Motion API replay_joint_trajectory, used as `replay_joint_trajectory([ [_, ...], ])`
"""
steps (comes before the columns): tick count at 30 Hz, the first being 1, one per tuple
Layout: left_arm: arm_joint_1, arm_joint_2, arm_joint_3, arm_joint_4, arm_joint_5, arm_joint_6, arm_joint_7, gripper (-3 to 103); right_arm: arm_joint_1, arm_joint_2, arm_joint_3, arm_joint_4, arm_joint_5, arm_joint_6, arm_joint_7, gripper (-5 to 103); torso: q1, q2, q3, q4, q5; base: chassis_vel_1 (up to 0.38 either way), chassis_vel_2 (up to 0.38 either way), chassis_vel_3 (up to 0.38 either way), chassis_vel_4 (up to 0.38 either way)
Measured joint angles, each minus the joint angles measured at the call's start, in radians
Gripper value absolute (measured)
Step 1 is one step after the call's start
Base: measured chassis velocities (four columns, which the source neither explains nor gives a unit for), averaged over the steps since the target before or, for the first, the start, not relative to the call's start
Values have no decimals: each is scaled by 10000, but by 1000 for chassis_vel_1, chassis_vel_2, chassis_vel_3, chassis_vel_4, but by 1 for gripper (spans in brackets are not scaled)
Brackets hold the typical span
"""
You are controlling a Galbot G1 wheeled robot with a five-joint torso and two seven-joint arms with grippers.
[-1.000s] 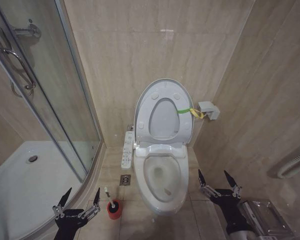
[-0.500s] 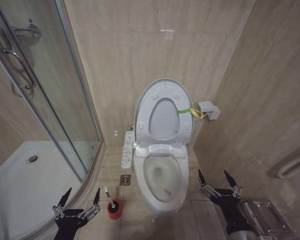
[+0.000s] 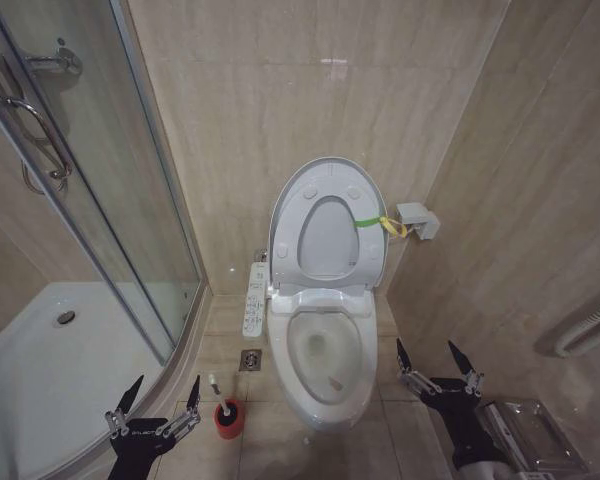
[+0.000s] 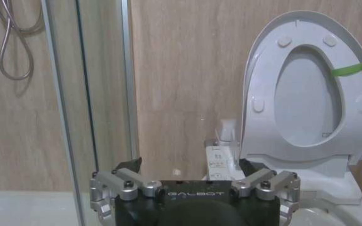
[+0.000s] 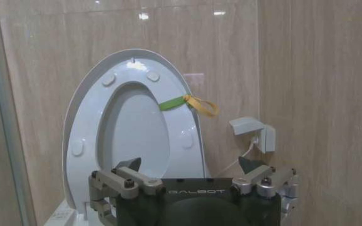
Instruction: Open the toilet lid, clean the toilet bowl with a toilet brush, close the toilet lid, and flush.
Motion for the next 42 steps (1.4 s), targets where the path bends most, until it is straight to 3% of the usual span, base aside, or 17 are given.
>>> replay_joint_trajectory([
  [42,0,0,0,1,0,0,0,100,0,0,0,-1,0,0,0,100,0,0,0,0,0,0,0,0,0],
])
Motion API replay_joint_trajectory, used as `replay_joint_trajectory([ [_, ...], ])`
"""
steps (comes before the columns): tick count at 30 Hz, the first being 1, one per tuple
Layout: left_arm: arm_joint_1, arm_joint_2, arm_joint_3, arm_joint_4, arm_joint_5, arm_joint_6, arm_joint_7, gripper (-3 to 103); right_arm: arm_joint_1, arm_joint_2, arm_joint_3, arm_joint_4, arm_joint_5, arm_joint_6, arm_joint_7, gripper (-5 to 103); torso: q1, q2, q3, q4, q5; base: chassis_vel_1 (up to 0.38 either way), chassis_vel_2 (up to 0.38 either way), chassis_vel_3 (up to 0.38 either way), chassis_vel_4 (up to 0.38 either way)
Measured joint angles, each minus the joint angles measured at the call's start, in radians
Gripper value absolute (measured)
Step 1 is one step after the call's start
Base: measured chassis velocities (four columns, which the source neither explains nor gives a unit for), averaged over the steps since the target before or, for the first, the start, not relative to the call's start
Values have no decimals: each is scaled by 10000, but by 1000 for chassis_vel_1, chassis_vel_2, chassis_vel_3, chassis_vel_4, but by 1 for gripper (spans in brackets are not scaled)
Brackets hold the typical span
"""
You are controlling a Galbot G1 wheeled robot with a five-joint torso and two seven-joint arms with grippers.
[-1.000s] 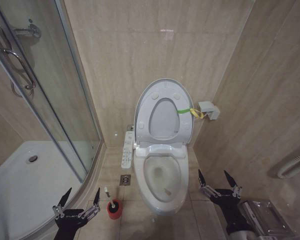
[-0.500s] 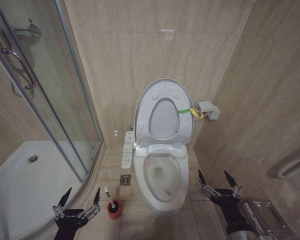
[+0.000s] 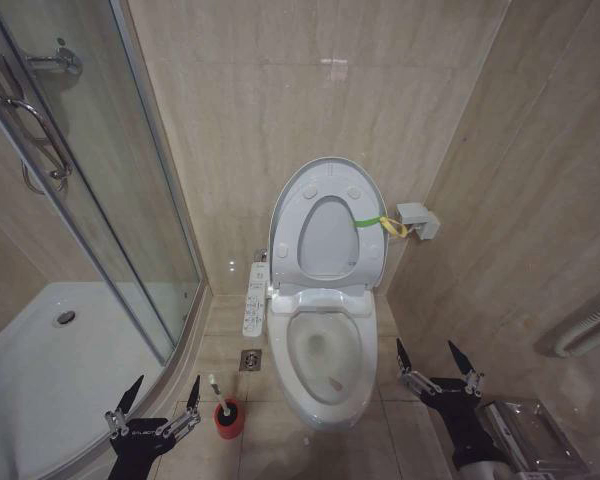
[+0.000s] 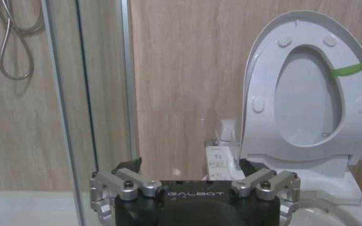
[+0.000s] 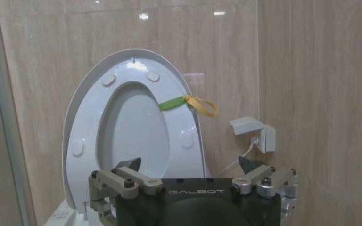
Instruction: Open the toilet lid, clean the toilet bowl with a toilet brush, close the toilet lid, and flush.
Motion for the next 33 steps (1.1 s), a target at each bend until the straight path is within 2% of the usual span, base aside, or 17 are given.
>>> replay_joint_trajectory([
  [33,0,0,0,0,0,0,0,100,0,0,0,1,0,0,0,100,0,0,0,0,0,0,0,0,0],
])
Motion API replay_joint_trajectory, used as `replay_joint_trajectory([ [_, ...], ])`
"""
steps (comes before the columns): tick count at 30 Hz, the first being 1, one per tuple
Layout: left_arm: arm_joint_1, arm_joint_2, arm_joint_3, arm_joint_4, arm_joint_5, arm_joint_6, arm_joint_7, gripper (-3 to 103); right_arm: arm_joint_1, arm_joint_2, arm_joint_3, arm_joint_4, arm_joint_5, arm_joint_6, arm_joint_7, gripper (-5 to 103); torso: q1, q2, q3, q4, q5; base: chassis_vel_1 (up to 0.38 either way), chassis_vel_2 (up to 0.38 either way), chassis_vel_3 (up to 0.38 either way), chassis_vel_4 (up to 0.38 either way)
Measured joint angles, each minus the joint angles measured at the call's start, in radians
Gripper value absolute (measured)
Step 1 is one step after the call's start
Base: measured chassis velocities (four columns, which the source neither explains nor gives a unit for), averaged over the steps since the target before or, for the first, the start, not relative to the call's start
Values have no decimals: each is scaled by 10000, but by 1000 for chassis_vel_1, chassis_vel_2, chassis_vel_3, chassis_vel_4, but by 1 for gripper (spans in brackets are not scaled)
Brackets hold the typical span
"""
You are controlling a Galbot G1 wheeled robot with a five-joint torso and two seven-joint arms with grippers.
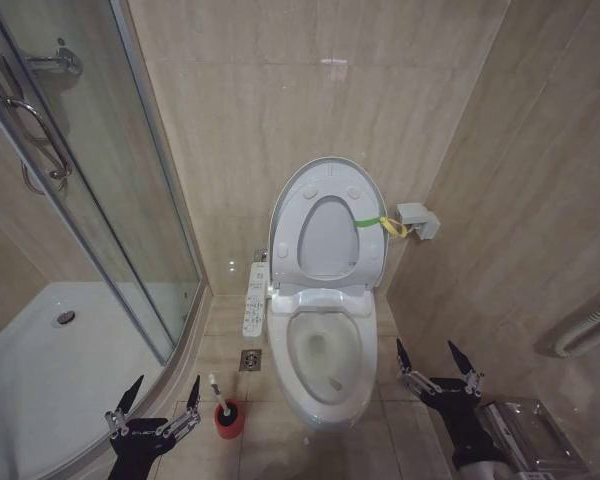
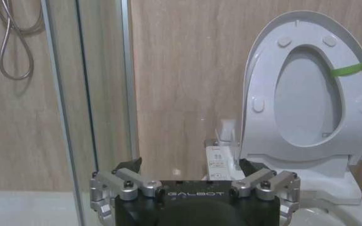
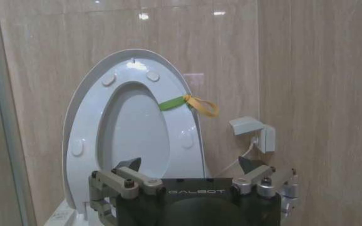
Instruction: Open the toilet lid, clean the toilet bowl with a toilet brush, close the toilet lid, and flush.
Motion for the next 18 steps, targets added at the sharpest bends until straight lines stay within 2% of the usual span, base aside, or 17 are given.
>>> replay_joint_trajectory([
  [18,0,0,0,0,0,0,0,100,0,0,0,0,0,0,0,100,0,0,0,0,0,0,0,0,0],
])
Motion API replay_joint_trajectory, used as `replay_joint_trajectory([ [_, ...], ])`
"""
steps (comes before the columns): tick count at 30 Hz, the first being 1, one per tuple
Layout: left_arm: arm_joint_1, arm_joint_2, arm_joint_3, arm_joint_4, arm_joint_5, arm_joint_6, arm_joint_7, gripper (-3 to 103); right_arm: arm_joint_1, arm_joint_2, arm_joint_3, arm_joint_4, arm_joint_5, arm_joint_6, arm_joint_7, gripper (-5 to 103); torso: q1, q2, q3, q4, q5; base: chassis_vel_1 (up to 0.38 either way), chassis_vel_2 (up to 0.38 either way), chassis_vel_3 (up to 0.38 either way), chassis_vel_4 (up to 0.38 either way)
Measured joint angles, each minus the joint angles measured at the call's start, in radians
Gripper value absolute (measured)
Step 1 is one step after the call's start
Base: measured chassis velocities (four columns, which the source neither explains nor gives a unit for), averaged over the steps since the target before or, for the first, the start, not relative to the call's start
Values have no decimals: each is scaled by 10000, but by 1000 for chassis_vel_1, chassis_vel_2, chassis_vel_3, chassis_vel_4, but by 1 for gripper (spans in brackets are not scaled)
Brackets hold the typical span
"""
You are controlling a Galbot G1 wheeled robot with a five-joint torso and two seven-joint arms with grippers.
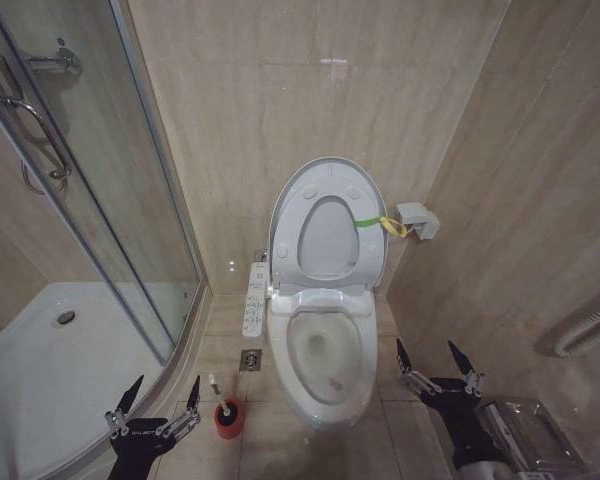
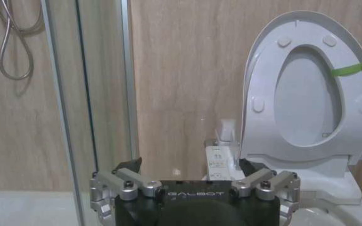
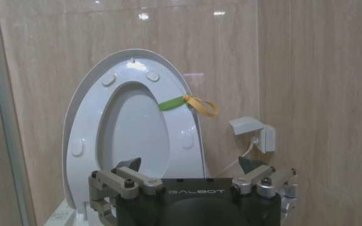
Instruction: Open the toilet lid, clean the toilet bowl with a toilet brush, close the toilet lid, and flush.
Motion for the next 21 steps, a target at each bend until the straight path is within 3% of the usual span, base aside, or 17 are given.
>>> replay_joint_trajectory([
  [14,-54,-21,5,15,4,10,16,100,0,0,0,0,0,0,0,100,0,0,0,0,1,0,0,0,0],
  [21,-2072,-1029,316,1188,480,770,880,100,0,-1,0,0,0,0,0,100,0,0,0,0,0,0,0,0,0],
])
